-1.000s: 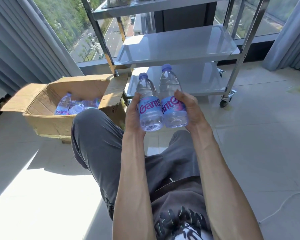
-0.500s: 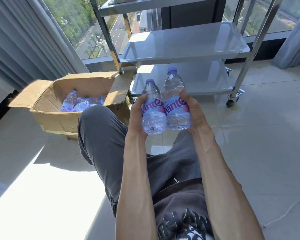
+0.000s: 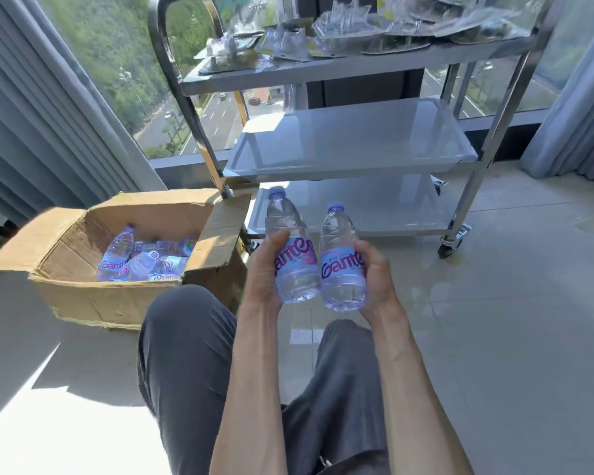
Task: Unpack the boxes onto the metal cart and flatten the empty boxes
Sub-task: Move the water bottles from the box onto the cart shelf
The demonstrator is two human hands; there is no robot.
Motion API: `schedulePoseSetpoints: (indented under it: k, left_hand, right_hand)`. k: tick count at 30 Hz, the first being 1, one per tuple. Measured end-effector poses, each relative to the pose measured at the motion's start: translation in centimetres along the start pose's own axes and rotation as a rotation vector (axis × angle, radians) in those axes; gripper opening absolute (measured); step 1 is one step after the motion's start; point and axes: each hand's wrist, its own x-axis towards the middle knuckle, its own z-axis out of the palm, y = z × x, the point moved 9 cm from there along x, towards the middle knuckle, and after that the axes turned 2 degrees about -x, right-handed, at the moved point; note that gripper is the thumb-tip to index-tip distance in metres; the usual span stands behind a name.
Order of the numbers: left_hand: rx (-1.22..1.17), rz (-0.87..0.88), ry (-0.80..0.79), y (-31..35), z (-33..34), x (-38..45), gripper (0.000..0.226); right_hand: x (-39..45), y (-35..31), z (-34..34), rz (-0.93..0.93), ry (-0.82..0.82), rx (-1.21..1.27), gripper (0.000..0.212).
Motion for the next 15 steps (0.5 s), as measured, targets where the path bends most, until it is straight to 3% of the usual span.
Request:
schedulePoseSetpoints:
  k: [3, 6, 11, 15]
  left_hand:
    - [0.124, 0.047, 0.095, 2.3, -1.1, 4.4, 0.062]
    - [0.223, 0.097, 0.204, 5.3, -2.4, 8.5, 0.061]
    - [0.459, 0.259, 0.366, 11.8, -3.6, 15.1, 0.02]
    - [0.584, 0.347, 0.344, 15.7, -3.1, 20.7, 0.026]
  right_hand:
    - [3.5, -1.3, 0.4, -0.071, 0.022, -0.138, 0.059]
    - [7.3, -2.7, 1.2, -0.097, 0.048, -0.208, 0.052]
    - [13.8, -7.3, 2.9, -0.204, 0.213, -0.466, 0.05]
    - [19.5, -11.0, 5.6, -0.304, 0.2, -0.589, 0.053]
